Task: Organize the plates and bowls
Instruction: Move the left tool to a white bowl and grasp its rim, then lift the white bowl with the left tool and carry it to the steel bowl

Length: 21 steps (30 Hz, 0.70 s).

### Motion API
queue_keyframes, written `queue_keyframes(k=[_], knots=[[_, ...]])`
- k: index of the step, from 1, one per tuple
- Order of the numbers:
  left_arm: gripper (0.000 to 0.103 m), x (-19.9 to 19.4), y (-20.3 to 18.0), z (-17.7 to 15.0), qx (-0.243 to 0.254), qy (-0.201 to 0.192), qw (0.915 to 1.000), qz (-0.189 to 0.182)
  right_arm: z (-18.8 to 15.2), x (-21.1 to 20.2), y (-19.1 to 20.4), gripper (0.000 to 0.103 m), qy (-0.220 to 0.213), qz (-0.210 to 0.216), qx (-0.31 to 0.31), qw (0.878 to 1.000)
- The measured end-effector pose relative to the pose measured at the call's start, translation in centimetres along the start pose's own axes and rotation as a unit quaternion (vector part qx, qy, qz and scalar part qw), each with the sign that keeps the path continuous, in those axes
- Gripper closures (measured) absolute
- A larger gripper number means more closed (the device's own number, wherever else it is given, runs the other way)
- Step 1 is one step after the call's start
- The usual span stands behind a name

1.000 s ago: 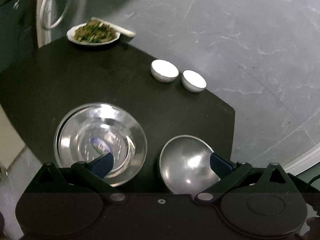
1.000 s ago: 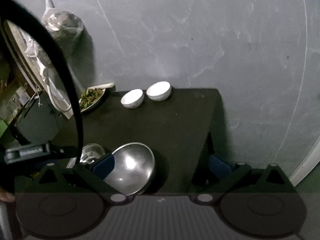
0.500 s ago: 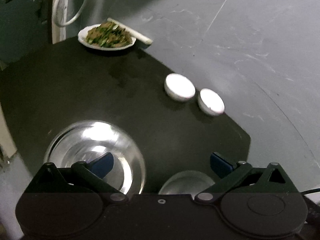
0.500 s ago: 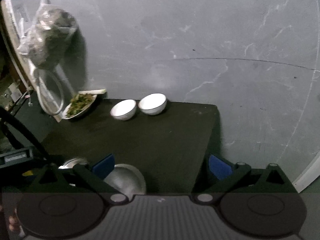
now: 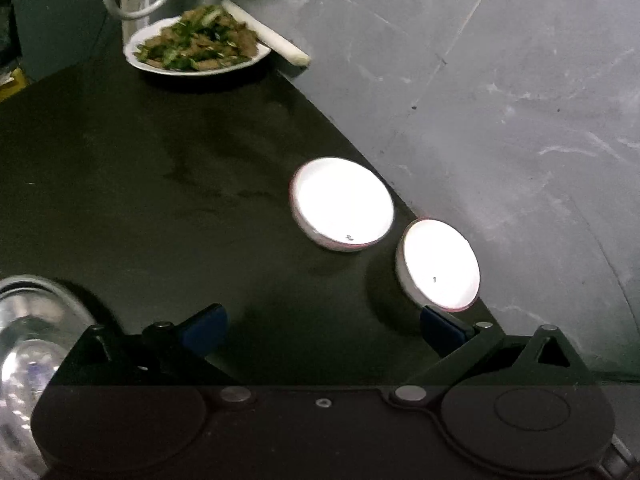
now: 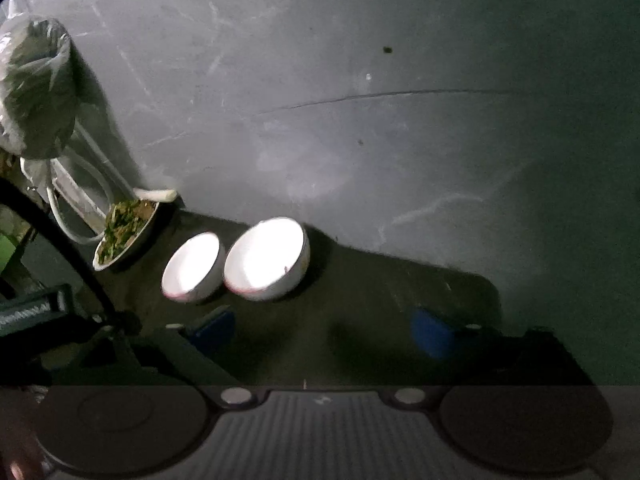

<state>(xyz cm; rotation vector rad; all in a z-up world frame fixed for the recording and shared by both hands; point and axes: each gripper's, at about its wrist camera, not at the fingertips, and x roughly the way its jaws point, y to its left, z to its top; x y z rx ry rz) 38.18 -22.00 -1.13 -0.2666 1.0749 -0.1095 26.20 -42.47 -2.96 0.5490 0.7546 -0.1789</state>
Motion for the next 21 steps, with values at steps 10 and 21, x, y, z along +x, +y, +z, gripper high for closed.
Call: queue_keyframes(k=[10, 21], knots=[[0.002, 3.7, -3.1, 1.6, 0.014, -0.013, 0.9998, -0.007, 2.6, 5.0, -1.4, 0.035, 0.01, 0.032, 0.018, 0.999], [0.023, 6.7, -4.2, 1.5, 0.002, -0.004, 0.9996, -0.028, 3.8, 7.4, -1.7, 0.051, 0.033, 0.051, 0.015, 0.998]])
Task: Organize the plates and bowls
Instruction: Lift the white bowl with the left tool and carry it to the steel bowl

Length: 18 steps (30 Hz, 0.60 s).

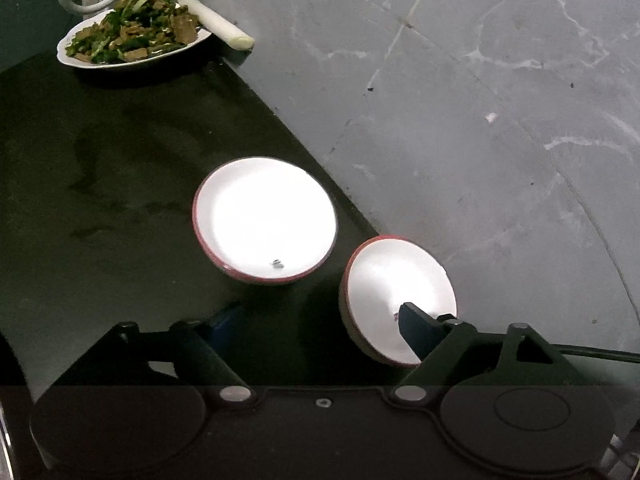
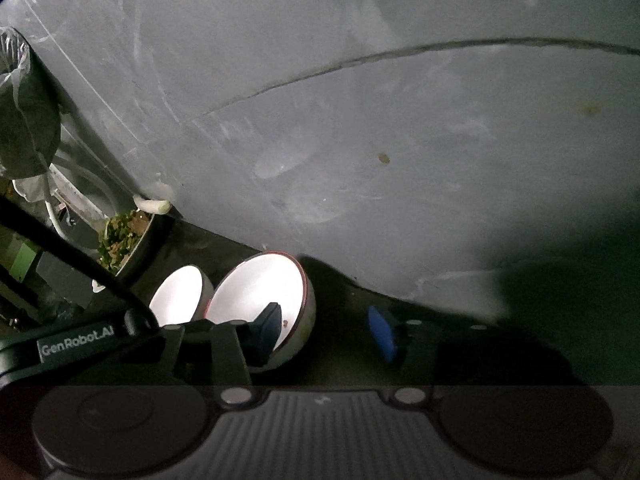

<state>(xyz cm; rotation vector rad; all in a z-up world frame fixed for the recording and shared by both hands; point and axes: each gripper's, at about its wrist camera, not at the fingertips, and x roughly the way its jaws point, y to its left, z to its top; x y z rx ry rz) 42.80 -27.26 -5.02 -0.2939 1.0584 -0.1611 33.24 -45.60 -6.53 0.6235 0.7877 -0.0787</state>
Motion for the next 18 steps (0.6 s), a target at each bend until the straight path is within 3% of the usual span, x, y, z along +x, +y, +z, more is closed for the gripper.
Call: queue_keyframes(k=[10, 13, 14, 16, 18], knots=[[0.043, 2.0, -0.4, 0.0, -0.015, 0.017, 0.9996, -0.018, 0.4, 1.1, -0.1, 0.071, 0.014, 0.02, -0.008, 1.0], [0.059, 2.1, -0.5, 0.1, -0.012, 0.023, 0.9994, -0.021, 0.4, 1.2, 0.1, 0.079, 0.017, 0.027, -0.012, 0.999], [0.069, 2.1, -0.4, 0.2, -0.012, 0.024, 0.9994, -0.023, 0.4, 1.2, 0.3, 0.084, 0.017, 0.029, -0.014, 0.999], [0.073, 2.1, -0.3, 0.1, -0.016, 0.023, 0.9992, -0.03, 0.5, 1.4, 0.6, 0.085, 0.017, 0.027, -0.019, 0.999], [0.085, 2.0, -0.3, 0.1, -0.015, 0.022, 0.9988, -0.042, 0.4, 1.3, 0.5, 0.086, 0.017, 0.028, -0.019, 0.999]])
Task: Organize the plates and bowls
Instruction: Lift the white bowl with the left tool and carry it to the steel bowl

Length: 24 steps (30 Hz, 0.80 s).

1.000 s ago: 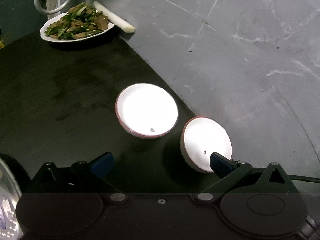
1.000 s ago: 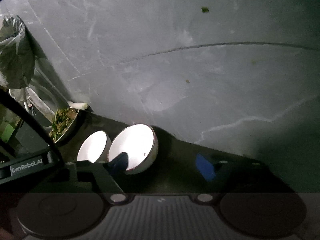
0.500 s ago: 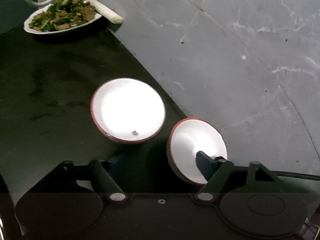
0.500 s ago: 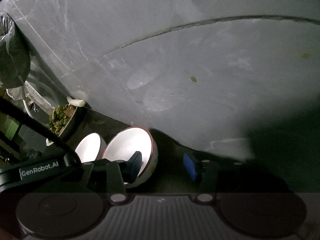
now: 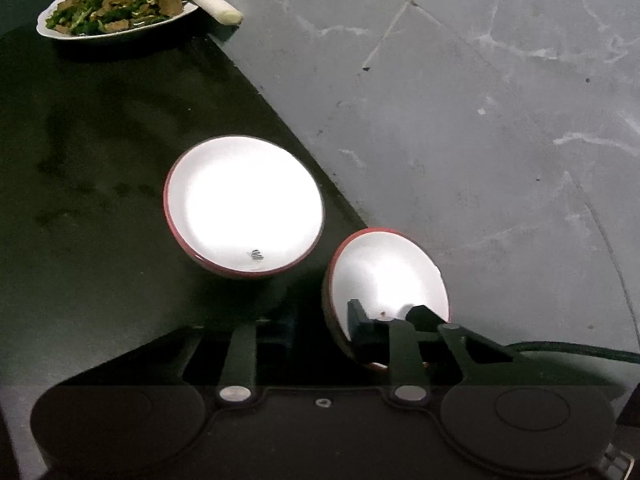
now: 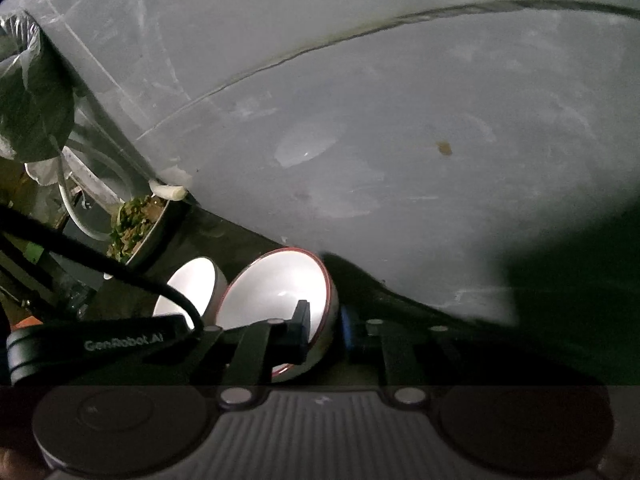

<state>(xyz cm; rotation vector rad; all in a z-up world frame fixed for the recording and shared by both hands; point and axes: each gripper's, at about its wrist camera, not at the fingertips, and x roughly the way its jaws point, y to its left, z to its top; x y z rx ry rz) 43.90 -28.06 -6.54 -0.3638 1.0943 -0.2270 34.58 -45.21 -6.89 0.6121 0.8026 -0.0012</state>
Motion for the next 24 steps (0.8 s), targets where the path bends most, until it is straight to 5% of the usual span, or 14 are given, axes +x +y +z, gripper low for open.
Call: queue_keyframes(k=[12, 24], knots=[[0.091, -2.7, 0.3, -2.1, 0.02, -0.004, 0.9997, -0.016, -1.7, -1.8, 0.9, 0.087, 0.003, -0.006, -0.015, 1.0], [0.091, -12.5, 2.4, -5.1, 0.05, -0.057, 0.9958, -0.051, -5.3, -8.7, 4.7, 0.087, -0.039, -0.001, -0.026, 0.999]])
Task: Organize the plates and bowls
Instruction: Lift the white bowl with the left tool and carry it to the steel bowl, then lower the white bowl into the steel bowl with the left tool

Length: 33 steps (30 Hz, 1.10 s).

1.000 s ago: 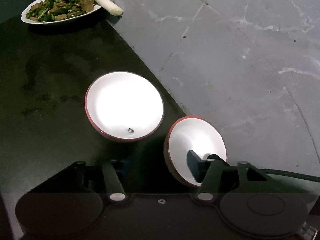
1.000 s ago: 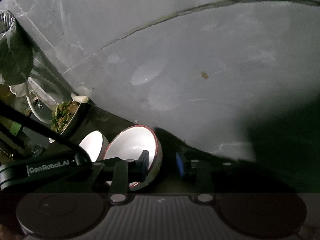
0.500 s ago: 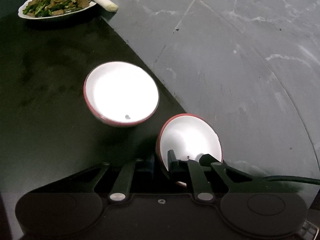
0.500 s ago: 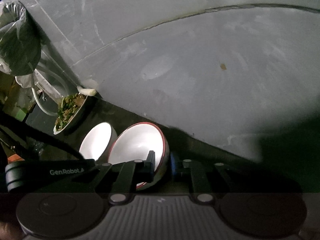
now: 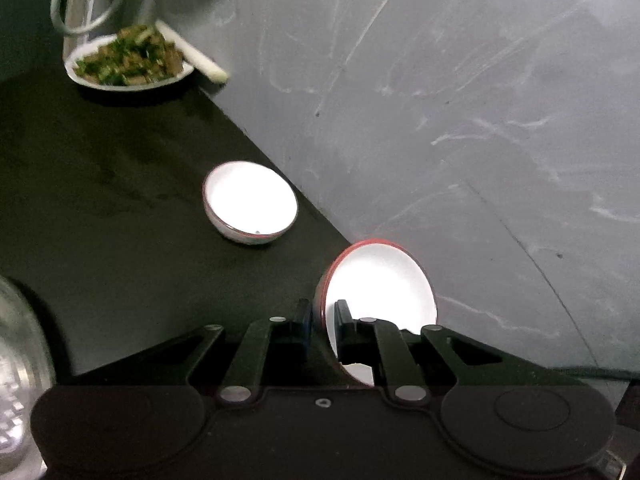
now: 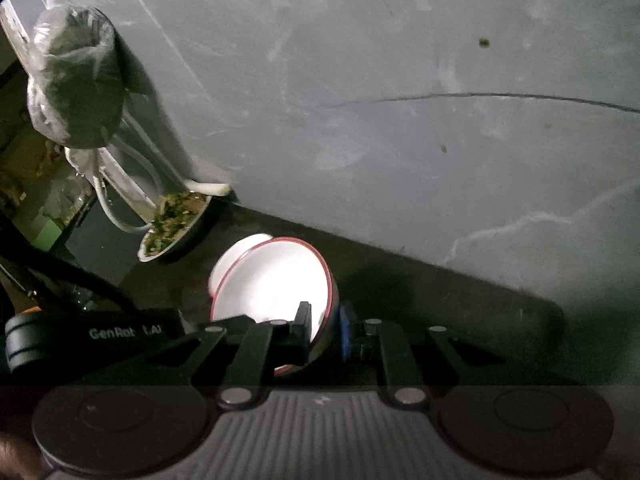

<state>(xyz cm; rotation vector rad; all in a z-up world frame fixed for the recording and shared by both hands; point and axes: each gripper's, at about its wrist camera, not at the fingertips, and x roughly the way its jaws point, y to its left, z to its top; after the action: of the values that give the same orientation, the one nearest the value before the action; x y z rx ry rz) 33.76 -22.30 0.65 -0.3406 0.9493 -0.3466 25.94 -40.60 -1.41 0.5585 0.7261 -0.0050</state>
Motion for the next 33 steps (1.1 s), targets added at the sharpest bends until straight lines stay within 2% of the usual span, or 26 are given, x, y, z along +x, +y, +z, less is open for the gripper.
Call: queue_keyframes(k=[5, 15, 23, 33], knots=[[0.091, -4.2, 2.0, -1.7, 0.009, -0.007, 0.9999, -0.008, -2.2, -3.1, 2.4, 0.087, -0.007, 0.01, -0.012, 1.0], [0.091, -12.1, 6.5, -6.3, -0.003, -0.008, 0.9999, -0.007, -7.7, -7.6, 7.8, 0.087, 0.013, 0.027, -0.04, 0.999], [0.091, -14.0, 8.9, -8.5, -0.014, 0.009, 0.9999, -0.002, -11.3, -9.5, 11.1, 0.087, 0.041, 0.018, -0.062, 0.997], [0.091, -13.9, 10.0, -9.4, -0.021, 0.032, 0.9993, 0.001, -12.4, -9.6, 12.0, 0.087, 0.067, 0.01, -0.079, 0.995]])
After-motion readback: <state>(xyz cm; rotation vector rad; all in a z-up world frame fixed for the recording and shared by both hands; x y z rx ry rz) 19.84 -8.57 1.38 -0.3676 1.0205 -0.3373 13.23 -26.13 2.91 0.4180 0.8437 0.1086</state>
